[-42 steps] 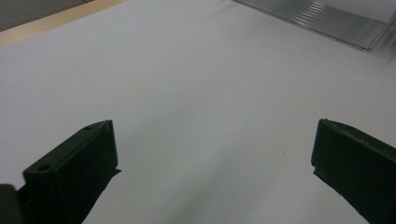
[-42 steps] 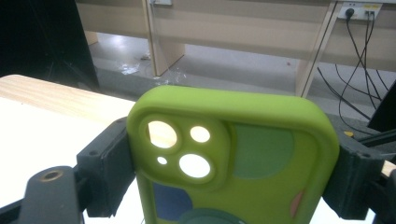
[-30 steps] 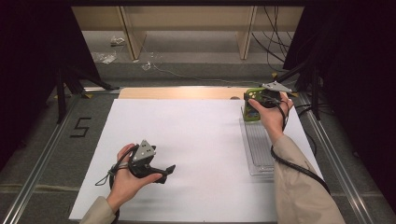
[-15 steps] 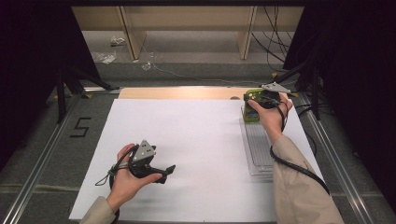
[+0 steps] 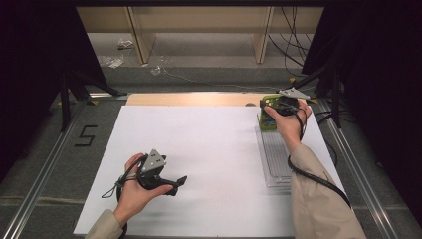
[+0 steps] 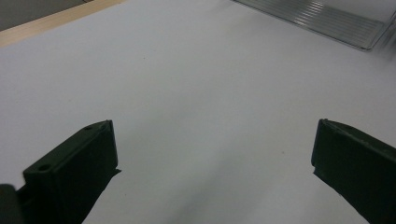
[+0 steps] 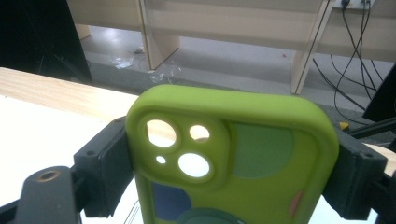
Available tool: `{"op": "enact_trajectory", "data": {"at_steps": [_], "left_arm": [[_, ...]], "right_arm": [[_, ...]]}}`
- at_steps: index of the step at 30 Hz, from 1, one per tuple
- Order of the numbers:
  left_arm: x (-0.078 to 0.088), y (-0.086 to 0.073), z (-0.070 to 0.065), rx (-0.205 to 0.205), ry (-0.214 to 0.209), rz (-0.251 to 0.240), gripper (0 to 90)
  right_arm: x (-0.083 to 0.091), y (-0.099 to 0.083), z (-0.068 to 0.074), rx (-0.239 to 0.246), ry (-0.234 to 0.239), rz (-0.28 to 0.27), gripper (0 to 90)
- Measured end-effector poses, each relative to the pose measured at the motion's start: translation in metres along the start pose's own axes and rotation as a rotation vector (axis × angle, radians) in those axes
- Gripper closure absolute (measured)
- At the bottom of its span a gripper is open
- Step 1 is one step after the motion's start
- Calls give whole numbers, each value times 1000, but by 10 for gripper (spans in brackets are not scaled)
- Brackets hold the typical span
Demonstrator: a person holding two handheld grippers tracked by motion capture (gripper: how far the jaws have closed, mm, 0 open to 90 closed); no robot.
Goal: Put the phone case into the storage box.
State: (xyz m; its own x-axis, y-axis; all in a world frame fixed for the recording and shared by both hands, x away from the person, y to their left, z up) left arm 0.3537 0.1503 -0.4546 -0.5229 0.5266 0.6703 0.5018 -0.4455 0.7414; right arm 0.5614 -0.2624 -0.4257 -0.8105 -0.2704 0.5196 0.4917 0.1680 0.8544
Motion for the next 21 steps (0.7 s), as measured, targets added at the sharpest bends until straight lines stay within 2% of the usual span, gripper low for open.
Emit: {"op": "enact_trajectory", "data": {"at_steps": [10, 21], "left_arm": [[0, 0, 0, 0, -1, 0, 0], [0, 0, 0, -2, -2, 1, 0]], "right_arm": [[-4, -2, 0, -7, 7, 38, 95], [1, 1, -1, -14, 4, 33, 67]]}}
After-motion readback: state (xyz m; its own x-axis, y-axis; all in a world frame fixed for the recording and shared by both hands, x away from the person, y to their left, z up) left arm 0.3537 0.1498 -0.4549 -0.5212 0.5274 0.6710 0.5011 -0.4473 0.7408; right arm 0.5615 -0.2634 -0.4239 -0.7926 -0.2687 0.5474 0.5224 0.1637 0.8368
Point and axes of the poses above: each handheld gripper's, and its own axes: x roughly backward along the jaws, y roughly out of its top, z roughly to its left, the point moved 1 cm from there along -x, roughly forward along the jaws, and after that the axes turned 9 degrees about z, right-handed, at the moved point
